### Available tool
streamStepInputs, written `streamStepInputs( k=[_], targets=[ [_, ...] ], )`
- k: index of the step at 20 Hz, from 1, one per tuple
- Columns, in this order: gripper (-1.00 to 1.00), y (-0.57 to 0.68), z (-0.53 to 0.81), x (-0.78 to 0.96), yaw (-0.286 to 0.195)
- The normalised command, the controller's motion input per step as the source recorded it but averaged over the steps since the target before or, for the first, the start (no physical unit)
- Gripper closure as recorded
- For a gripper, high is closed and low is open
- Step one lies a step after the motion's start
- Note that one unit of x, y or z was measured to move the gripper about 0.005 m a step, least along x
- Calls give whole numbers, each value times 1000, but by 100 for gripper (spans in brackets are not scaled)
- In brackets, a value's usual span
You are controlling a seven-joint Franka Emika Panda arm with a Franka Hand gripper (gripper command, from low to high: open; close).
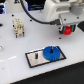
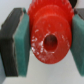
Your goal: Insert the blue gear onto the right peg, followed by the red gear
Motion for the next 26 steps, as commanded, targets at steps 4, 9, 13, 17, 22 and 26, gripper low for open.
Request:
streamStepInputs(
  k=[4,9,13,17,22,26],
  targets=[
    [100,-336,564,485,0],
    [100,-440,508,508,0],
    [100,-415,488,528,0],
    [100,-348,447,575,0],
    [100,-310,335,663,0],
    [100,-282,230,728,0]
  ],
)
